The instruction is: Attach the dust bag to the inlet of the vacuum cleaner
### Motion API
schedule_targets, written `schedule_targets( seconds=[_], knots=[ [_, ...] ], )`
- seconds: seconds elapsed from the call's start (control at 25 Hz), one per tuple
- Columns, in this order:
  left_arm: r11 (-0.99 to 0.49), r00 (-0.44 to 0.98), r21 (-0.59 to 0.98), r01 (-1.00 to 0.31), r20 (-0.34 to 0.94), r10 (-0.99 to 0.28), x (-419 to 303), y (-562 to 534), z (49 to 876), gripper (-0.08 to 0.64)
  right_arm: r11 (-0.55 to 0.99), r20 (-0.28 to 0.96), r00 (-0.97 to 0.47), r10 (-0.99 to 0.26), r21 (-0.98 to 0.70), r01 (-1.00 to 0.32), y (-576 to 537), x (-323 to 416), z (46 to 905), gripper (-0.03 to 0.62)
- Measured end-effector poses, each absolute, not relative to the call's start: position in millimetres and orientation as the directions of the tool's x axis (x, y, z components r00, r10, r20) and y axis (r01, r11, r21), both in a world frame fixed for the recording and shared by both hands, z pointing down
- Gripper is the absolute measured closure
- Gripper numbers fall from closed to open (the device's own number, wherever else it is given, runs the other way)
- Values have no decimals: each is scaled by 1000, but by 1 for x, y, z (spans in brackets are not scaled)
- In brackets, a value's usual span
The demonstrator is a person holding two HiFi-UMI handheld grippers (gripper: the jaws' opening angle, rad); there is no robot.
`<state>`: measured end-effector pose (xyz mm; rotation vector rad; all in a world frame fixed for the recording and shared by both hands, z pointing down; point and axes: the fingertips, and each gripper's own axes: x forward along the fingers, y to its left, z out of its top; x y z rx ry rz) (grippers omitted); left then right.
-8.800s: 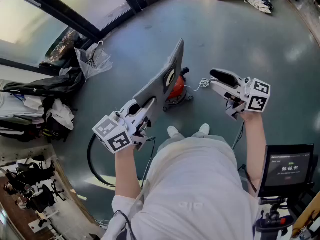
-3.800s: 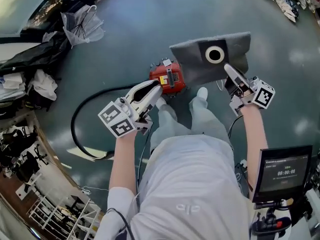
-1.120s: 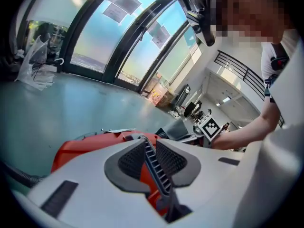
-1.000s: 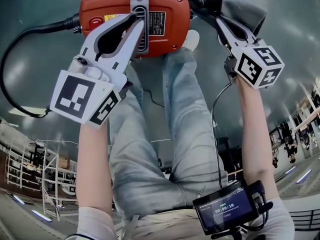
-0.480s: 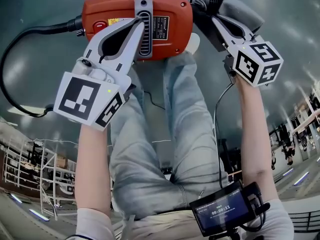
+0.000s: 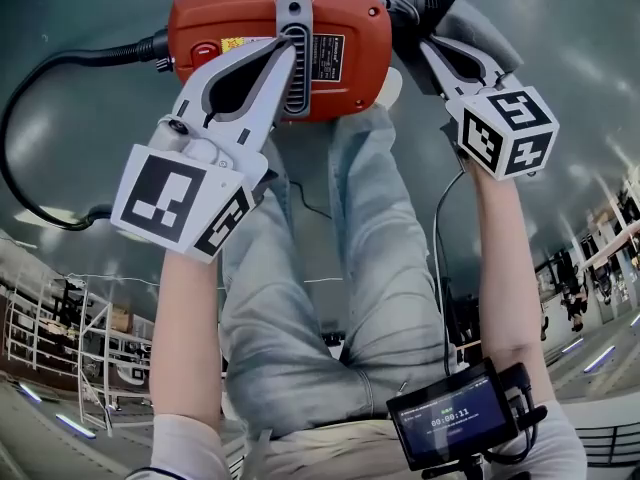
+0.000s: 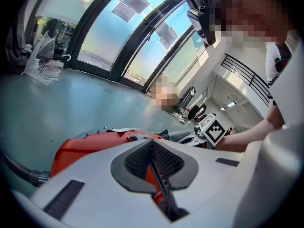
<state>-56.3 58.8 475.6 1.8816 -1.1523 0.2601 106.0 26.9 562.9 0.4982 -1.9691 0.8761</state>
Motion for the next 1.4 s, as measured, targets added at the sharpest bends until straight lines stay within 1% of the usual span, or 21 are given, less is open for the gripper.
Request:
schedule_targets(
  seconds=[0.12, 0.16, 0.2, 0.28, 0.32, 0.36, 0.4, 0.48, 0.52, 0.6, 0.68, 0.72, 0.8, 0.84, 0.92, 1.0, 1.08, 1.24, 1.32, 1.4],
  knots=[
    [-167, 541, 580, -797, 564, -624, -57, 58, 477, 548, 690, 859, -511, -13, -363, -627, 36, 100, 577, 578],
    [-164, 539, 579, -798, 566, -624, -57, 59, 478, 548, 718, 872, -489, 15, -350, -602, 43, 100, 587, 581],
    [-165, 538, 576, -800, 570, -621, -57, 59, 477, 548, 751, 888, -454, 73, -349, -560, 56, 100, 599, 584],
    [-174, 541, 569, -804, 576, -613, -57, 59, 476, 548, 830, 911, -342, 230, -367, -420, 99, 102, 627, 586],
    [-178, 543, 568, -804, 579, -608, -57, 58, 475, 548, 861, 918, -305, 254, -358, -360, 118, 102, 637, 586],
    [-180, 546, 568, -803, 581, -604, -57, 59, 474, 548, 874, 921, -312, 235, -341, -347, 127, 101, 641, 586],
    [-183, 549, 568, -802, 582, -599, -56, 59, 474, 548, 858, 914, -355, 194, -334, -391, 126, 101, 639, 586],
    [-189, 554, 570, -800, 578, -599, -55, 57, 473, 548, 772, 884, -459, 82, -348, -532, 109, 108, 620, 586],
    [-191, 554, 570, -799, 574, -603, -55, 56, 473, 548, 733, 866, -500, 24, -355, -580, 98, 112, 603, 586],
    [-186, 552, 574, -797, 568, -610, -57, 57, 472, 548, 684, 799, -596, -84, -388, -617, 74, 111, 550, 586],
    [-179, 546, 576, -798, 566, -618, -58, 58, 471, 548, 663, 707, -683, -182, -425, -617, 42, 99, 487, 584],
    [-177, 543, 574, -799, 565, -621, -58, 57, 471, 548, 661, 684, -691, -234, -409, -629, 22, 97, 465, 584],
    [-174, 541, 574, -800, 566, -622, -57, 57, 473, 548, 667, 717, -623, -313, -301, -681, -18, 105, 452, 581],
    [-174, 542, 575, -800, 567, -621, -57, 57, 473, 548, 677, 757, -573, -315, -244, -695, -33, 110, 459, 580],
    [-175, 543, 574, -800, 567, -619, -56, 58, 474, 548, 695, 834, -495, -243, -206, -689, -48, 111, 488, 580],
    [-177, 544, 573, -800, 569, -617, -57, 57, 473, 548, 665, 882, -454, -127, -264, -699, -48, 104, 517, 580],
    [-179, 547, 573, -800, 571, -613, -57, 57, 473, 548, 607, 899, -435, -59, -314, -730, -44, 98, 532, 580],
    [-186, 556, 579, -793, 566, -609, -56, 57, 473, 548, 506, 910, -414, -32, -342, -792, -47, 103, 534, 578],
    [-191, 561, 582, -790, 563, -606, -56, 57, 473, 548, 474, 913, -405, -37, -341, -812, -49, 107, 533, 578],
    [-195, 566, 584, -788, 561, -605, -57, 56, 473, 548, 411, 908, -416, -38, -365, -835, -51, 109, 535, 578]
  ],
)
